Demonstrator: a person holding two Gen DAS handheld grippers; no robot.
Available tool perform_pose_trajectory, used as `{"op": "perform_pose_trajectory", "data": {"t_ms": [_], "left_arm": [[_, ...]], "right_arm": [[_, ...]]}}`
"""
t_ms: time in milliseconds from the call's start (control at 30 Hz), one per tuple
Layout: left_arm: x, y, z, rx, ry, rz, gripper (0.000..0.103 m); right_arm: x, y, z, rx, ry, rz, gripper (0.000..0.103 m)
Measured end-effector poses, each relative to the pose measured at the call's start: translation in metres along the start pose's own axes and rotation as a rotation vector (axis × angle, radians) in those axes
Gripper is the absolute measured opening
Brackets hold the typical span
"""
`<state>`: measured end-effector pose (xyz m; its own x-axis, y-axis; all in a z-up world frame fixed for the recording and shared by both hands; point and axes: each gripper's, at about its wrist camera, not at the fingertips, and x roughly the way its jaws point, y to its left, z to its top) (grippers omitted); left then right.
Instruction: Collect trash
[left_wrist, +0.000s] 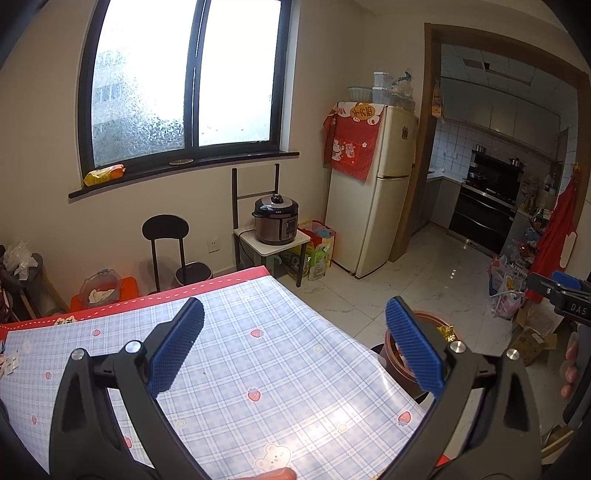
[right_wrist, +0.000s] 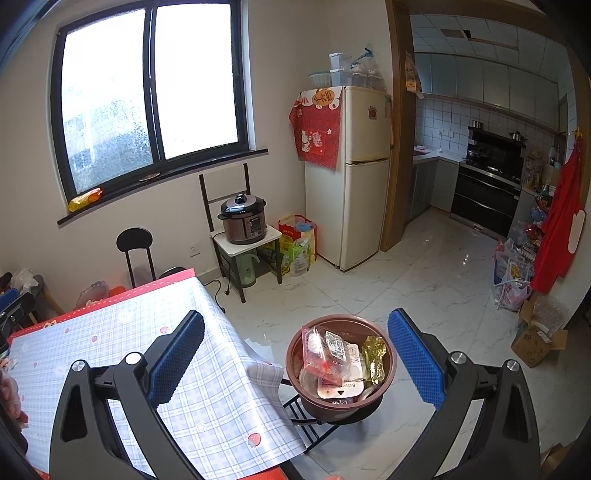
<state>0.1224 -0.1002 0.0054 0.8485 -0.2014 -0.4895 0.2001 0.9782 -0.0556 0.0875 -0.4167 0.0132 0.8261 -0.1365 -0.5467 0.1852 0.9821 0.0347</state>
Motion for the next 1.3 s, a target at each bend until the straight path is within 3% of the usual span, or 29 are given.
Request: {"op": "perform_pose_trajectory", "data": {"t_ms": [1300], "left_arm": [[0.000,-0.008,0.002,0.011,-0.016,-0.015,0.097]], "right_arm": [[-0.011,-0.016,0.004,0.000,-0.014,-0.019,0.098]]}}
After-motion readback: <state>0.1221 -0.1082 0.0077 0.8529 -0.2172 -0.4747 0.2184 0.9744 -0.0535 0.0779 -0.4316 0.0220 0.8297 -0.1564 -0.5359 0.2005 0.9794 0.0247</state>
